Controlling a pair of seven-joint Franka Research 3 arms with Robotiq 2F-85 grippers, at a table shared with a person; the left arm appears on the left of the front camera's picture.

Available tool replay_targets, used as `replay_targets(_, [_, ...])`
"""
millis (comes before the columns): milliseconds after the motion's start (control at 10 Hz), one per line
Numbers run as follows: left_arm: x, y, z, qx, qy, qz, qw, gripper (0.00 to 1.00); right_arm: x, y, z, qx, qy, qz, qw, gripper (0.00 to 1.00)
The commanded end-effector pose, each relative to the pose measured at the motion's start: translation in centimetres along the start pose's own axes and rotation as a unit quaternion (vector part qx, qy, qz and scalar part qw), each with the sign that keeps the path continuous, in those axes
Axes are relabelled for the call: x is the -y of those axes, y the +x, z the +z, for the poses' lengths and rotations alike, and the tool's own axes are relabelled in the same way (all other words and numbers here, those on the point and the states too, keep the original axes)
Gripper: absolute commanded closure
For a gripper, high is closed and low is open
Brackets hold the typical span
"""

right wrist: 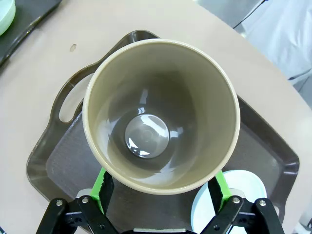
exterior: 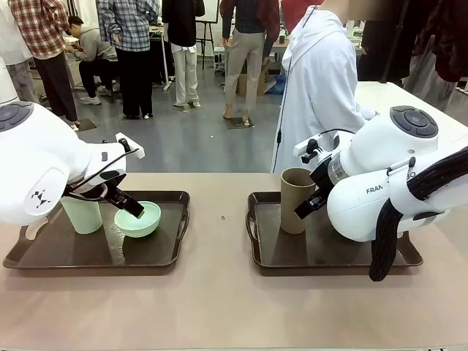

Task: Set up a tray with a mat and arrange the tableware.
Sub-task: Pick up the Picnic Bowl and Reusable plastic cup from the Handle tray in front of the human's position and hold them in the air.

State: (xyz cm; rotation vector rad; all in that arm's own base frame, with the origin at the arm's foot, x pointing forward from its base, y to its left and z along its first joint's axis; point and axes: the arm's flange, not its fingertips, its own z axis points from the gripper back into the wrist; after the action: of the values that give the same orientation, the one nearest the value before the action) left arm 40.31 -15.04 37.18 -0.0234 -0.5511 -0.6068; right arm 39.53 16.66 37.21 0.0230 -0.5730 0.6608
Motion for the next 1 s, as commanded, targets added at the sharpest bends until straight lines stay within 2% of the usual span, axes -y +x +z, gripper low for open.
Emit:
replay_targets(0, [0.0, 0.0, 0.0, 0.000, 0.000, 0.000, 1.000, 0.00, 0.0, 0.0, 0.0, 0.000, 0.000, 0.000, 1.000, 0.00])
replay_targets(600, [0.0, 0.0, 0.0, 0.000, 0.000, 0.000, 1.000, 0.00, 0.0, 0.0, 0.0, 0.000, 0.000, 0.000, 1.000, 0.00])
replay_targets(900, [0.4, -2.4, 4.8, -0.044, -0.007, -0.028, 0.999, 0.00, -1.2, -2.0, 5.3, -0.068, -0.008, -0.056, 0.996, 0.00])
